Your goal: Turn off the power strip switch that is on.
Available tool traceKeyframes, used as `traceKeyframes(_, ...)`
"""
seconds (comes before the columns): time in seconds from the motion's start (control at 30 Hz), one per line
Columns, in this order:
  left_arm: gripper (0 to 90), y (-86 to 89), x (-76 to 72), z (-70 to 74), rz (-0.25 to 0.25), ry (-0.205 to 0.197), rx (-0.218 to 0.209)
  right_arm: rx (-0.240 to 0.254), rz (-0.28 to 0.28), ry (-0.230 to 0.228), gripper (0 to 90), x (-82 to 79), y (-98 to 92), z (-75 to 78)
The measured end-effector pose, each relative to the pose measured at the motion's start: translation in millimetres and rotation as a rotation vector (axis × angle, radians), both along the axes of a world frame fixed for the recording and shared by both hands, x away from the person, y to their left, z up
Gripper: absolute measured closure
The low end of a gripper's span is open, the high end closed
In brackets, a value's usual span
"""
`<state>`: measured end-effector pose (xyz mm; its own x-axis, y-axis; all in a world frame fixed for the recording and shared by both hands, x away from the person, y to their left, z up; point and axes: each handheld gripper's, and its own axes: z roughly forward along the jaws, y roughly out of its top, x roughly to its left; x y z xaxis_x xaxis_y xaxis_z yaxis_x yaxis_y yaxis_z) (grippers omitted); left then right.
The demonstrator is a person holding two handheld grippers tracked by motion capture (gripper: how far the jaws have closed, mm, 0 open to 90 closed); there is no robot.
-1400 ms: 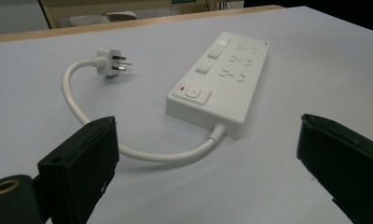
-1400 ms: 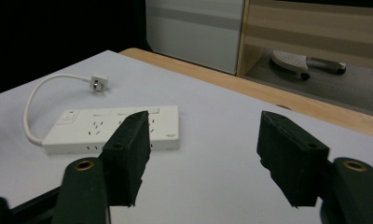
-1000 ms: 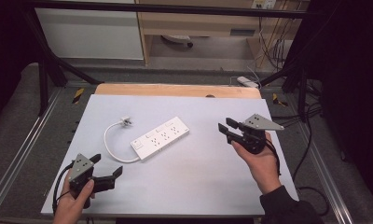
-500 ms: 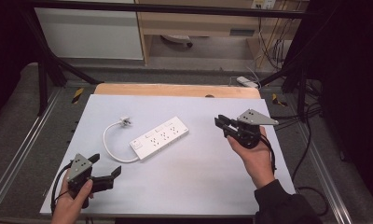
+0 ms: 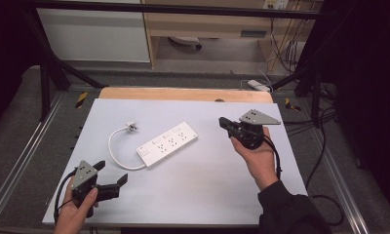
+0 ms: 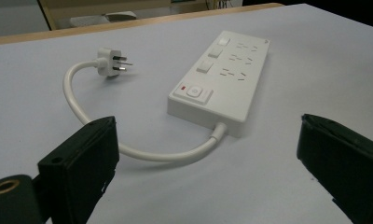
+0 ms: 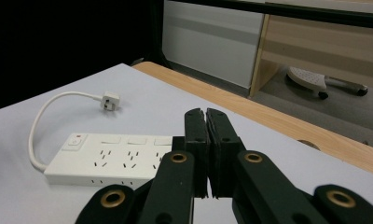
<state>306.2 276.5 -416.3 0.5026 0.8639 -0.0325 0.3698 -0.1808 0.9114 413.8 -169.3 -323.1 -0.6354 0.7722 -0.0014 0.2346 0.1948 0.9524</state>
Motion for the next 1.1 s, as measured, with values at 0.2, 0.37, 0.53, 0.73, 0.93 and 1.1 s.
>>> traceKeyframes(0.2,5.6,0.3,0.0,0.0,-0.001,0.001,0.000,-0.005,0.004,0.001,89.3,8.2,8.9,-0.4)
traceKeyframes(0.37,5.6,0.2,0.0,0.0,-0.004,0.001,0.000,-0.006,0.015,0.009,89.7,14.8,16.5,-0.4)
traceKeyframes(0.53,5.6,0.3,0.2,0.0,-0.003,0.000,0.002,-0.015,0.019,0.018,90.0,22.5,22.7,-2.5)
traceKeyframes(0.73,5.6,0.9,0.2,0.0,-0.005,0.001,0.006,-0.028,0.023,0.028,90.0,31.2,29.5,-6.0)
traceKeyframes(0.93,5.6,1.0,0.3,0.0,-0.004,0.001,0.009,-0.029,0.021,0.048,90.0,41.0,37.1,-12.7)
traceKeyframes(1.1,5.6,1.1,0.5,-0.2,-0.003,0.003,0.004,-0.039,0.018,0.063,90.0,51.3,44.0,-18.9)
